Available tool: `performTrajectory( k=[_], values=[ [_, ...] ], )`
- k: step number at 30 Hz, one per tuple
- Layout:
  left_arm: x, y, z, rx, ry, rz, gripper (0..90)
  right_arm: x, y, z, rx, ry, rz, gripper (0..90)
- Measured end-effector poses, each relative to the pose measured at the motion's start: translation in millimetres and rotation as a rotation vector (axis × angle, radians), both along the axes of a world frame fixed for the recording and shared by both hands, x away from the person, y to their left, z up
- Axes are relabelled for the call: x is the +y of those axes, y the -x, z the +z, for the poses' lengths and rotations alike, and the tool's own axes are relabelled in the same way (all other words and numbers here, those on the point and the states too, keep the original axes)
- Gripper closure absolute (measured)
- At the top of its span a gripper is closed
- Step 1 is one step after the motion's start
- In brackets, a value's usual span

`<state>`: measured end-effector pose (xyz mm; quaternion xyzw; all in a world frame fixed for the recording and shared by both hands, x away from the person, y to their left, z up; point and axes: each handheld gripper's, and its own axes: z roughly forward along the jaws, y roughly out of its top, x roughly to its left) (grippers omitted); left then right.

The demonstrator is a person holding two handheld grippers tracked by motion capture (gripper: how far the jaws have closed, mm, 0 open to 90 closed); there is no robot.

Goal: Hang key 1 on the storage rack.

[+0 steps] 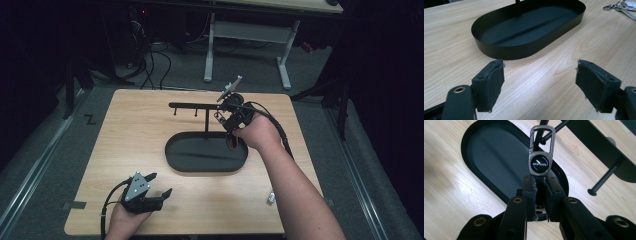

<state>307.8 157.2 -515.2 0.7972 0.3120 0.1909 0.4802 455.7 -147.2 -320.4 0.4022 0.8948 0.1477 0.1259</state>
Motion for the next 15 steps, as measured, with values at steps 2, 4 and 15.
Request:
performTrajectory(
  k=[2,4,15],
  values=[
    [0.2,0.0,0.0,0.000,0.003,0.002,23.3,1.3,-0.8,-0.6,0.000,0.001,-0.002,80.7],
    [0.4,-0.1,0.0,0.000,0.003,0.003,23.3,2.7,-0.9,-0.2,0.005,-0.006,-0.018,80.7],
    [0.8,-0.1,0.2,-0.002,0.001,0.001,23.5,3.8,-9.6,-8.8,0.005,0.006,-0.017,80.7]
  ],
)
